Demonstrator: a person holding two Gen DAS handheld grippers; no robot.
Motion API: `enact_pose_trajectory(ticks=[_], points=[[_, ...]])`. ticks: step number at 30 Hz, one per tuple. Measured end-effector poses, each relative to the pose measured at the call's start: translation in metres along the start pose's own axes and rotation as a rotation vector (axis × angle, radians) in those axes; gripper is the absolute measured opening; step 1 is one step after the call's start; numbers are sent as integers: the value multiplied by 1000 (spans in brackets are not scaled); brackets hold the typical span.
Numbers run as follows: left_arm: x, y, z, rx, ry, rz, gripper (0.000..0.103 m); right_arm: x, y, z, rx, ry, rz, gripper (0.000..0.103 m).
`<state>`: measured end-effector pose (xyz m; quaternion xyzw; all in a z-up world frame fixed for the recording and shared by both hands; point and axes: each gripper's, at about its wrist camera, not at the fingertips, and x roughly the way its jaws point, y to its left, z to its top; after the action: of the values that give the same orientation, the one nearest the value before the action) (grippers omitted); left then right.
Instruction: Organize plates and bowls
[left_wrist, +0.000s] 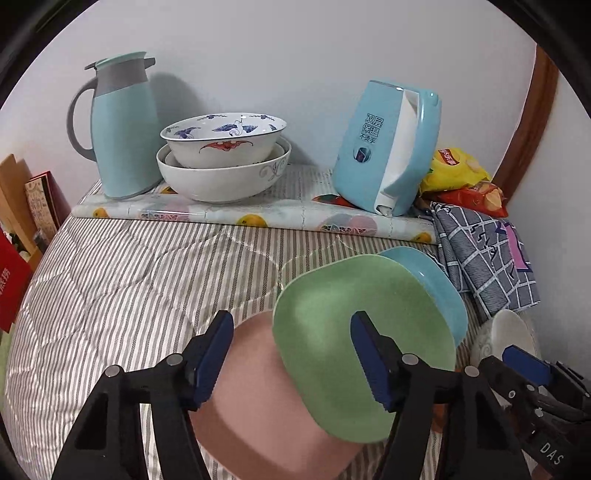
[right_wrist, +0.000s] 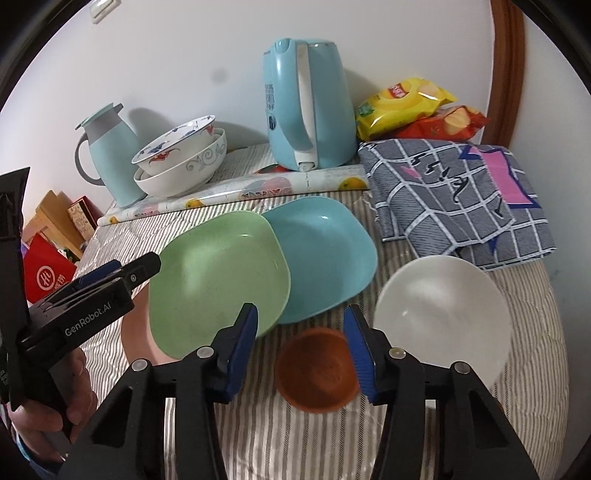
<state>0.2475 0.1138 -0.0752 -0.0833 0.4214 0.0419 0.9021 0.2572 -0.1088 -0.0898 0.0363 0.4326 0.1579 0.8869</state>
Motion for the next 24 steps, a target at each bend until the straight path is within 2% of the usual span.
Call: enact_pose_trajectory(ticks=[4,9,16,19,22,24], points=[[17,1,4,-4,19,-15,57,14,3,2,-4,19,-2,47],[31,-1,8,-1,27,-38,55,26,5,2,-9,50,-5,46],[48,0,9,-8,55,-63,43,43,11,4,-11,97,-3,42],[54,1,8,-18,77,-82,30,51,11,4,-7,111,-24,31],[57,3,6,-25,88,-101,16,56,12,4,-9,118,-32,16],[56,4,5,-22,84,-101,12,58,12,5,-10,114,-38,14]])
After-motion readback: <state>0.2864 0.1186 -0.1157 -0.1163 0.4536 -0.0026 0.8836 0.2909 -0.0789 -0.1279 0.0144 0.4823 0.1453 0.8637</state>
